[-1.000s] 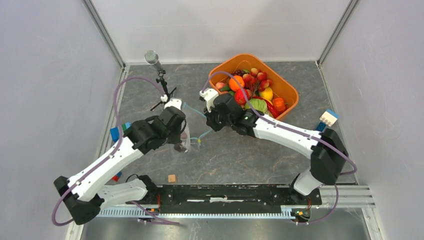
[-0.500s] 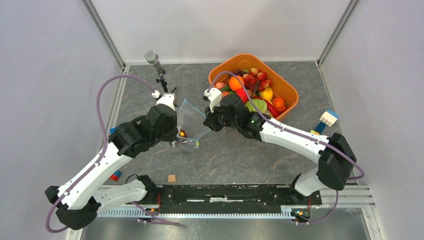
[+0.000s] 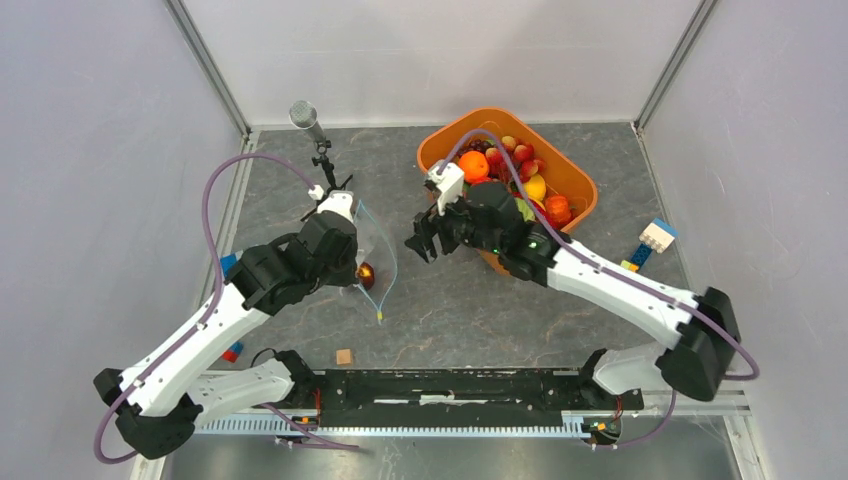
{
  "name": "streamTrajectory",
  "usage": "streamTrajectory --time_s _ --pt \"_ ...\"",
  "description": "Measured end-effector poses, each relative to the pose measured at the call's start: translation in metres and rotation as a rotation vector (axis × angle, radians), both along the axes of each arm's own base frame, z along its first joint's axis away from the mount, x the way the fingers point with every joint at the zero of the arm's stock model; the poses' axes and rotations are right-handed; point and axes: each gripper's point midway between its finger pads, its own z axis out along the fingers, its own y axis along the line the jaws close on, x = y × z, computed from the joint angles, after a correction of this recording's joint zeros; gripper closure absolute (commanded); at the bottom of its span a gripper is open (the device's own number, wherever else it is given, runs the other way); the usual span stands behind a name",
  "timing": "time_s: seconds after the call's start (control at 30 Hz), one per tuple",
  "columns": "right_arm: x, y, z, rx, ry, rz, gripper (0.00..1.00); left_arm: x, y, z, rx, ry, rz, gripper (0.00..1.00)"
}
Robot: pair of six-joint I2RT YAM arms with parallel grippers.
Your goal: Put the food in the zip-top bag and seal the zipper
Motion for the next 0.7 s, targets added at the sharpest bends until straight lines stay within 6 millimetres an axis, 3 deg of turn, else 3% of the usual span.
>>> streamTrajectory --time_s 0.17,0.27,0.37,0.5,0.7 --pt "0.012 -0.037 0.045 0.039 -0.116 -0.134 0.20 0.001 -0.002 -0.010 0.006 0.014 -0.004 0.98" --pt "0.028 -0.072 0.049 -0.004 -0.139 -0.289 0.19 0.002 -0.005 -0.011 -0.004 0.012 -0.009 0.98" --pt "0.044 -0.112 0.033 -0.092 -0.119 -0.443 0.18 0.002 -0.010 -0.012 -0.018 0.015 -0.021 0.98" --pt "0.049 -0.161 -0.009 -0.223 -0.033 -0.575 0.18 0.003 -0.017 -0.014 -0.039 0.022 -0.038 0.98" --pt "0.037 -0.203 -0.055 -0.326 0.096 -0.653 0.22 0.003 -0.024 -0.017 -0.057 0.033 -0.058 0.98"
